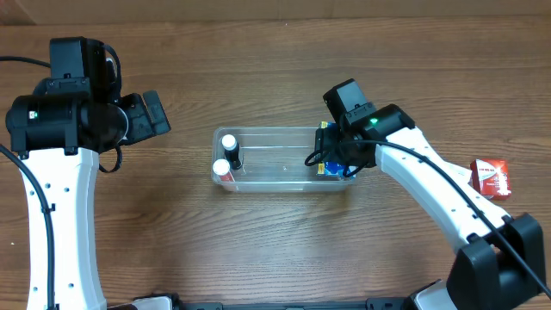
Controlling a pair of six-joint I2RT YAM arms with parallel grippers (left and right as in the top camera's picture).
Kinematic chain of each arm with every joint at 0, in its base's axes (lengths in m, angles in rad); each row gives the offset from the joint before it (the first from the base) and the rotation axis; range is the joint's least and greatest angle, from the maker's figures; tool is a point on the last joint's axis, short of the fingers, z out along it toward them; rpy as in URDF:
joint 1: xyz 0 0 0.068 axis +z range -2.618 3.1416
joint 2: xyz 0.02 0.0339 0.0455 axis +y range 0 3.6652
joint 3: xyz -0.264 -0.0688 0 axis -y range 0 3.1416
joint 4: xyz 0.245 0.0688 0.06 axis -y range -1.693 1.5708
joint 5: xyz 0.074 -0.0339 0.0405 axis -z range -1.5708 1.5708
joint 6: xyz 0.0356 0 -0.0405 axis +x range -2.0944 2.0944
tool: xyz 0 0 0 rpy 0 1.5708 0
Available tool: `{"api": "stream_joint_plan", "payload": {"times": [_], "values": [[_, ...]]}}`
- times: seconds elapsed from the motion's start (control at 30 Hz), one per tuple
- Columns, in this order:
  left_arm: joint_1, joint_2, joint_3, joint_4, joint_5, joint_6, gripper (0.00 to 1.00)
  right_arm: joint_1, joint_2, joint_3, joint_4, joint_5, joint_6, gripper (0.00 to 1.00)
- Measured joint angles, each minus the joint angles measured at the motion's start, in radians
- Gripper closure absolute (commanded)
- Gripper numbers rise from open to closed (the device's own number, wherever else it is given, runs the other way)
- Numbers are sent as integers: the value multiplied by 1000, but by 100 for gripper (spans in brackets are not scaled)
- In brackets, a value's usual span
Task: Pack container
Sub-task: 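Lower the VapoDrops box into the container's right side and release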
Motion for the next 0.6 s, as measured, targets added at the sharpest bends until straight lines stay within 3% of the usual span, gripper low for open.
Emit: {"api": "stream_joint_plan", "payload": {"times": [0.13, 0.23, 0.53, 0.6], "values": [[0, 0, 0, -1, 0, 0, 0, 1, 64, -8, 31, 0, -12, 20], [0, 0, 0, -1, 0, 0, 0, 1, 68, -8, 32, -2, -17, 9], [0, 0, 0, -1, 0, 0, 0, 1, 71, -8, 32, 1, -16, 9], [0, 0, 0, 0, 0, 0, 0, 1, 65, 13, -8, 29, -16, 3]]}}
